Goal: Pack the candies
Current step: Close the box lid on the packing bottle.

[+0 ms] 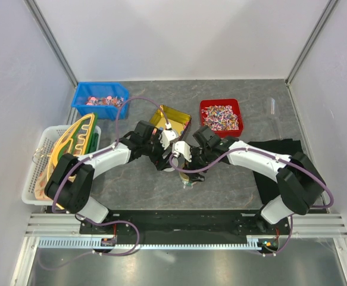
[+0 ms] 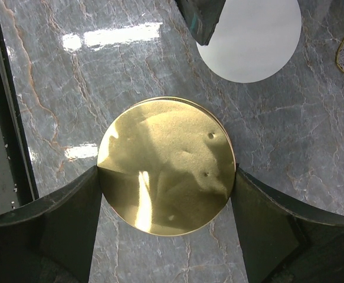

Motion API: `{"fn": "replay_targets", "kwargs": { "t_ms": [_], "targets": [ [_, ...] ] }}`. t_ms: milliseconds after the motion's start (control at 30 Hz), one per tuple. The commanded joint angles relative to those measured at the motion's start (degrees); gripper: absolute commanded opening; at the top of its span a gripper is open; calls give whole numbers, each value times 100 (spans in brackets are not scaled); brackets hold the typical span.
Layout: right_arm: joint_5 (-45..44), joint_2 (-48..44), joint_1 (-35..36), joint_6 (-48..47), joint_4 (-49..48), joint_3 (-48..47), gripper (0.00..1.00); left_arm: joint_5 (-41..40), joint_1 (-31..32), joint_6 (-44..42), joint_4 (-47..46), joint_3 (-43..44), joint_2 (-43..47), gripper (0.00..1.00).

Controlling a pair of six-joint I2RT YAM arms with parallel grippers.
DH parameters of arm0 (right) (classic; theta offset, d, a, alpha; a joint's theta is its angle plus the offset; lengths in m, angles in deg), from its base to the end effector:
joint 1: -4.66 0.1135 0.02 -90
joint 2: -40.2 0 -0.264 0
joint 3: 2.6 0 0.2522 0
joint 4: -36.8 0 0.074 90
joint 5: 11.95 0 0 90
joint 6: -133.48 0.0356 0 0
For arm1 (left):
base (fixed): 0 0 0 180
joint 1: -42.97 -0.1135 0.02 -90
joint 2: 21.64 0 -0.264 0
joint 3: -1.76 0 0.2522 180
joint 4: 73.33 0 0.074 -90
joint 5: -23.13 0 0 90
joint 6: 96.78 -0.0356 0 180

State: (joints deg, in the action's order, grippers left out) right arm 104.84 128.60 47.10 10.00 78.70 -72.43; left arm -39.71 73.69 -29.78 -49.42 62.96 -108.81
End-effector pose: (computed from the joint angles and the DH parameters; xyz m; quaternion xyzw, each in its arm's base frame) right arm 0.2134 0.2169 0.2050 -0.6252 0.7053 0.2427 0.2297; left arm 0.2511 -0.1681 0.1859 0.4844 0.7782 -0.2425 0.3178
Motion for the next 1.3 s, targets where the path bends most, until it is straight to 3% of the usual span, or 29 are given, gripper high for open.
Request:
{"fn": "replay_targets", "kwargs": {
  "t_ms": [0, 100, 300, 533, 833, 1267],
  "targets": [
    [-121, 10, 45, -116, -54, 105, 68, 26, 4, 15, -119, 143, -36, 93],
    [-130, 46, 37, -116, -54, 88, 73, 53, 4, -11, -119, 134, -19, 93],
    [-77, -77, 19, -133, -20, 79, 98, 193, 4, -46, -84, 116, 16, 94],
    [283, -200, -104, -221, 314, -140, 98, 773, 4, -169, -49, 11, 183, 97],
    [582, -244, -192, -415, 807, -378, 98, 835, 13, -187, -49, 11, 166, 98],
    [391, -183, -657, 235, 166, -396, 98, 809, 13, -178, -40, 46, 122, 98]
  ]
}}
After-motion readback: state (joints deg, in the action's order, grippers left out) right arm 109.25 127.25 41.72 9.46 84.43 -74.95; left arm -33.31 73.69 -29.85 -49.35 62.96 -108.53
